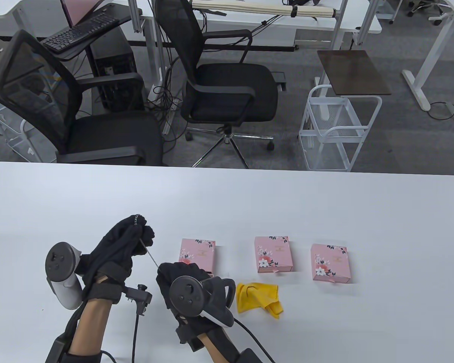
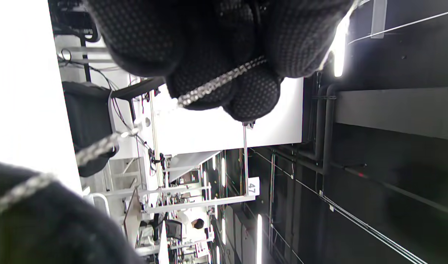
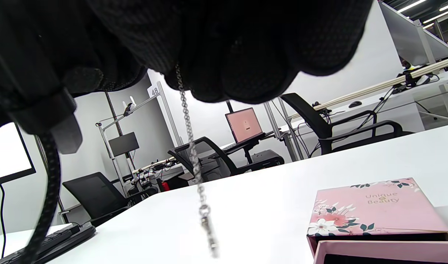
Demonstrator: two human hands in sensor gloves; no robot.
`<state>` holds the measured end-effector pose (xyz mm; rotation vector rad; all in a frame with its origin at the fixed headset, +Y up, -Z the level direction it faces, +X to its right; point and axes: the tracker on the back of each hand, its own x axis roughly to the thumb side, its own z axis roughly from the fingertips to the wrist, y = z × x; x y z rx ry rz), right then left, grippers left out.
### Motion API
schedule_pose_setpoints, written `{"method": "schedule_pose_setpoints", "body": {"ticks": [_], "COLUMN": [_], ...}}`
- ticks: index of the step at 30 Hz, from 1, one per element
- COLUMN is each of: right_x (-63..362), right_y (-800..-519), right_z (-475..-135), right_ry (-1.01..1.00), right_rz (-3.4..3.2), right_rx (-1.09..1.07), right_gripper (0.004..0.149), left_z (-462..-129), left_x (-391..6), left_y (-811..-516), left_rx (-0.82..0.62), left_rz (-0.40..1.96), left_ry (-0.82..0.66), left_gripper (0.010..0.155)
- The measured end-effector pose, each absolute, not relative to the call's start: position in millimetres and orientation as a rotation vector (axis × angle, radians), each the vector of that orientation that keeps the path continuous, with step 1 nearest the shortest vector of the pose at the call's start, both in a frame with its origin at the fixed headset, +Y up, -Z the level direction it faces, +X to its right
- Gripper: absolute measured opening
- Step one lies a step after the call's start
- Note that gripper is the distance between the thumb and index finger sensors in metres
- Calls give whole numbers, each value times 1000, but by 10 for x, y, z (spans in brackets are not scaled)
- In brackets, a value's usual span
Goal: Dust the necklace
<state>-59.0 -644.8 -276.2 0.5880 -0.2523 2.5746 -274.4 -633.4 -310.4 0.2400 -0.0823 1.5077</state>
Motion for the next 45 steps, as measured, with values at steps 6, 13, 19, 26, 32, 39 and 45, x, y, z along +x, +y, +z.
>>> {"method": "schedule_pose_setpoints", "body": {"ticks": [6,13,19,26,32,39,45], "right_x": [-626,-643,-657,-666,-683,-582,-171], "right_y": [-6448,-6508,-6523,-6548,-6555,-6543,-6361], "right_z": [-2746,-2777,-2770,-2778,-2794,-2879,-2986], "right_ry": [-236,-190,-177,-152,-38,61,-45], "right_rz": [2584,2597,2602,2600,2591,2680,2700], "right_rx": [611,610,615,624,685,672,492], "right_gripper": [34,34,34,34,34,44,49], "left_z": [-3048,-2995,-2965,-2968,-2983,-2955,-2933], "left_x": [-2792,-2867,-2877,-2890,-2836,-2736,-2655], "left_y": [-6225,-6175,-6151,-6151,-6162,-6089,-6058], "left_rx": [324,402,438,437,374,329,300], "left_rz": [1391,1352,1362,1409,1468,1375,1344], "left_ry": [-71,-44,-39,-63,-104,-168,-205], "left_gripper": [39,36,36,37,36,36,37]}}
